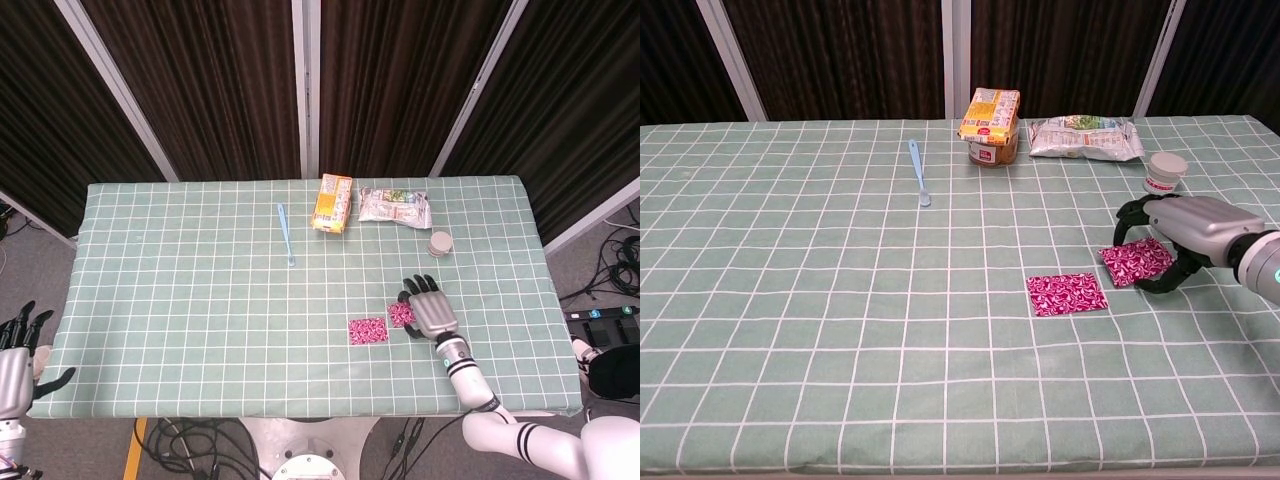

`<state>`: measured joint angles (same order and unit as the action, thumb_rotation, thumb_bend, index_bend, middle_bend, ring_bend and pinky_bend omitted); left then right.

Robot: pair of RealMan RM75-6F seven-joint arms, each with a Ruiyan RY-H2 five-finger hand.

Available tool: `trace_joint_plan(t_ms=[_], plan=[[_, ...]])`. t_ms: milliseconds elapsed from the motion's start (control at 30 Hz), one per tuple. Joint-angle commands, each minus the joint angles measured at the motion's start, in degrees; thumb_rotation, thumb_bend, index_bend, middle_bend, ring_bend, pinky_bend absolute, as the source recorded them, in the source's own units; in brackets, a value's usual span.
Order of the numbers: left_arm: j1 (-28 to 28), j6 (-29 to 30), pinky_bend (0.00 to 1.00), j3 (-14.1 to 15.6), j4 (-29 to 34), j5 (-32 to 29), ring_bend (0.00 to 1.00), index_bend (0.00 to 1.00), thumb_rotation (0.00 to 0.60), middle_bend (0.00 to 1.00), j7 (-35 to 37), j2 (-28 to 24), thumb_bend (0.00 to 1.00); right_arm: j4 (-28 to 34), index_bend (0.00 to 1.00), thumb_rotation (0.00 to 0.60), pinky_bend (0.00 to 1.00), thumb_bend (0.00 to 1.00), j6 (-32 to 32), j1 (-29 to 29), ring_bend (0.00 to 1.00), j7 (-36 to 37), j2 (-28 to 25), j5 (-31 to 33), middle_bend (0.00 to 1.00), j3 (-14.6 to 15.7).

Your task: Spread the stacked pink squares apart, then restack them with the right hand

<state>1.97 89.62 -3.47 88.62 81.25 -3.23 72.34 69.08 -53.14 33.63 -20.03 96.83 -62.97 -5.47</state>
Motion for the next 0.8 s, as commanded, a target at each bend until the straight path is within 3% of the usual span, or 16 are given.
trace_joint_plan(t_ms=[33,367,800], plan=[[-0.12,-0.04,0.15,-0.07,0.07,0.11,0.14,0.21,0.600,0.15,-0.02,-0.03,0.16,2.86,0.33,0.555,0.00,0.21,-0.92,-0.15,0.00,-0.34,-2.15,-0.33,0.10,-0.79],[-0.31,-0.21,0.15,-0.09,0.20,0.27,0.14,0.21,0.600,0.15,0.09,-0.18,0.16,12.83,0.32,0.556,0.00,0.21,1.09,1.16,0.00,-2.97,-4.34,3.66,0.09,-1.98],[-0.05,-0.41,0.14,0.25,-0.36,0.14,0.14,0.21,0.600,0.15,0.87,0.14,0.16,15.46,0.30,0.510,0.00,0.21,-1.13,3.36,0.00,-11.05,0.81,11.87,0.08,-1.99]])
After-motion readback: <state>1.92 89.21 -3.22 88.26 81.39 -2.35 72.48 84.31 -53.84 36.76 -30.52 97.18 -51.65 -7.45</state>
